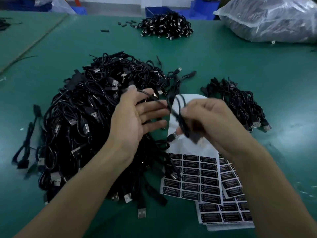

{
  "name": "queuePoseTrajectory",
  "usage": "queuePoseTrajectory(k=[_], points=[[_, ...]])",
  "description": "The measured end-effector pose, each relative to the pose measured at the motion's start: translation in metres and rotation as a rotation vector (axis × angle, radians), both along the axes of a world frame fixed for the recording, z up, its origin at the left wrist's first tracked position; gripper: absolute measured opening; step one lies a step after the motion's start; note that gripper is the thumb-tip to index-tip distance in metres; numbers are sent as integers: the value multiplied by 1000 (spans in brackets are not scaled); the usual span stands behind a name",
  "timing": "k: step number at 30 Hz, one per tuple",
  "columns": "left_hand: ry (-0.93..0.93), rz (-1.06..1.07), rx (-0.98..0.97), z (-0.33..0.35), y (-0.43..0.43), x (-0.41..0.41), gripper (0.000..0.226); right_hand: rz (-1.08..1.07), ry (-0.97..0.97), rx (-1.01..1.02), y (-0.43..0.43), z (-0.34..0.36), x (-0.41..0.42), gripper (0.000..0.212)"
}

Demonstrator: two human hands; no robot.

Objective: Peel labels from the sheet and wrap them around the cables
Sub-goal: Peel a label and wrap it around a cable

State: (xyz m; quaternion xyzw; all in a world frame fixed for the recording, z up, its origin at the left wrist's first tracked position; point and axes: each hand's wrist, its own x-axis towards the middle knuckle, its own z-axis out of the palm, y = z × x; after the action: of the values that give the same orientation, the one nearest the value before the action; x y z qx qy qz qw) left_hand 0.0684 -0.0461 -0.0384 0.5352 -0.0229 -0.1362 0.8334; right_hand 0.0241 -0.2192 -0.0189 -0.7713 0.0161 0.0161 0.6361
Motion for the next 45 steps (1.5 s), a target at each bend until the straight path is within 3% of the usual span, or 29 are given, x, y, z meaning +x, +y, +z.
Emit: queuePoseTrajectory(k=[6,10,12,15,17,19,22,25,28,32,34,37,45], points=[[79,67,-42,5,0,-4,43,436,166,27,-3,-12,-24,25],[32,68,29,5,5,-2,35,493,199,-65,2,-18,-29,17],[38,28,6,5,7,-1,36,360,186,-50,-1,-17,-30,15],[39,-34,9,6,8,0,49,-145,91,-44,-15,-19,-28,16],[17,-47,33,5,7,0,54,-409,-1,-252,-24,-26,-27,11],[-8,-34,76,3,6,1,47,-499,-21,-465,-31,-30,-28,8],[-65,-28,144,0,3,0,33,-516,26,-551,-33,-31,-30,11],[-146,-36,220,-5,0,0,25,-509,100,-488,-35,-31,-30,26],[-370,-34,471,-11,-3,-5,23,-486,189,-263,-39,-28,-29,29],[-550,-178,680,-17,-8,-18,27,-172,323,-4,-46,-23,-31,37],[-565,-229,704,-20,-9,-20,31,-29,342,54,-47,-21,-34,36],[-571,-252,717,-21,-9,-19,30,12,327,96,-47,-18,-35,36],[-561,-394,779,-22,-9,-21,29,-140,203,215,-17,-25,-25,64]])
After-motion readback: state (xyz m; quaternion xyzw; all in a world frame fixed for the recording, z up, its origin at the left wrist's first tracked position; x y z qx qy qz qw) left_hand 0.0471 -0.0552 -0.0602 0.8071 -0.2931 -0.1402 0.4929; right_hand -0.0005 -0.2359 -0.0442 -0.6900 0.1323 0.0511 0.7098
